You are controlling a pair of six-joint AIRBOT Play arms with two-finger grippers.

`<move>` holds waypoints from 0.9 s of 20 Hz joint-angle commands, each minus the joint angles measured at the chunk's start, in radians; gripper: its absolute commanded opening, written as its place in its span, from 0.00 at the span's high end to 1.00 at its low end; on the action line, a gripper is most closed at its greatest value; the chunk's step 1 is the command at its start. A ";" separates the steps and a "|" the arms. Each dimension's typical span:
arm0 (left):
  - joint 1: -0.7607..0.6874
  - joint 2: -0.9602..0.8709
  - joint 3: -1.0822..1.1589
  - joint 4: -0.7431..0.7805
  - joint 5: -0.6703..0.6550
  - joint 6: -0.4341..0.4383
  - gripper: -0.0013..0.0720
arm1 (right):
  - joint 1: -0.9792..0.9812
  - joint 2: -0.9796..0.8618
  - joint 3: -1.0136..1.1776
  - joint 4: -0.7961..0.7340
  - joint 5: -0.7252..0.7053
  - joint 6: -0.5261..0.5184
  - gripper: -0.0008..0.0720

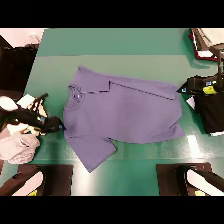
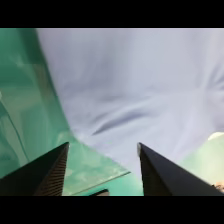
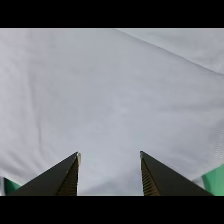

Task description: Fold the shirts.

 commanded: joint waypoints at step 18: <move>-0.084 0.046 -0.056 -0.076 0.159 0.007 0.95 | -0.166 0.008 -0.174 0.029 0.137 -0.087 0.41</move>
